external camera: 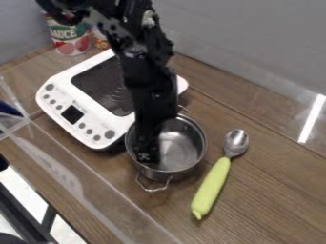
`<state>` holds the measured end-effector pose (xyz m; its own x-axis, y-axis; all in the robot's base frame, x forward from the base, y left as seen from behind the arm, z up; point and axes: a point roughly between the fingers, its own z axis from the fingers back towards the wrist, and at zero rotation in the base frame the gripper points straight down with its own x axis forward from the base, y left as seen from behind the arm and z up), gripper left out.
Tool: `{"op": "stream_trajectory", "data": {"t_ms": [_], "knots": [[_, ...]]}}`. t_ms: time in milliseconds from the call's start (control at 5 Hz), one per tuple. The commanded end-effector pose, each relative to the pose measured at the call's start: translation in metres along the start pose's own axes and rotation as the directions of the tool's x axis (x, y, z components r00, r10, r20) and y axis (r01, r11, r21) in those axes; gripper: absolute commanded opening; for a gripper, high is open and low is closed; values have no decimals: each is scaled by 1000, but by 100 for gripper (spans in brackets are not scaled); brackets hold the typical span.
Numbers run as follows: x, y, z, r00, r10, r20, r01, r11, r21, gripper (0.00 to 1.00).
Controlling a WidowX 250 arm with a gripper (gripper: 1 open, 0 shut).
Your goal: Put silver pot on the white and black stove top
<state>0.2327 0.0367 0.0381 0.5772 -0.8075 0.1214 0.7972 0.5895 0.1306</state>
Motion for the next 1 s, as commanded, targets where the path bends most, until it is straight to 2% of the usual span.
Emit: {"op": "stream_trajectory", "data": {"t_ms": [0, 400, 800], "knots": [[13, 1, 6, 996, -80, 34, 79, 996, 28, 100], [13, 6, 3, 1000, 3, 30, -5, 999, 49, 100], [20, 25, 2, 999, -27, 38, 25, 998, 59, 100]]}}
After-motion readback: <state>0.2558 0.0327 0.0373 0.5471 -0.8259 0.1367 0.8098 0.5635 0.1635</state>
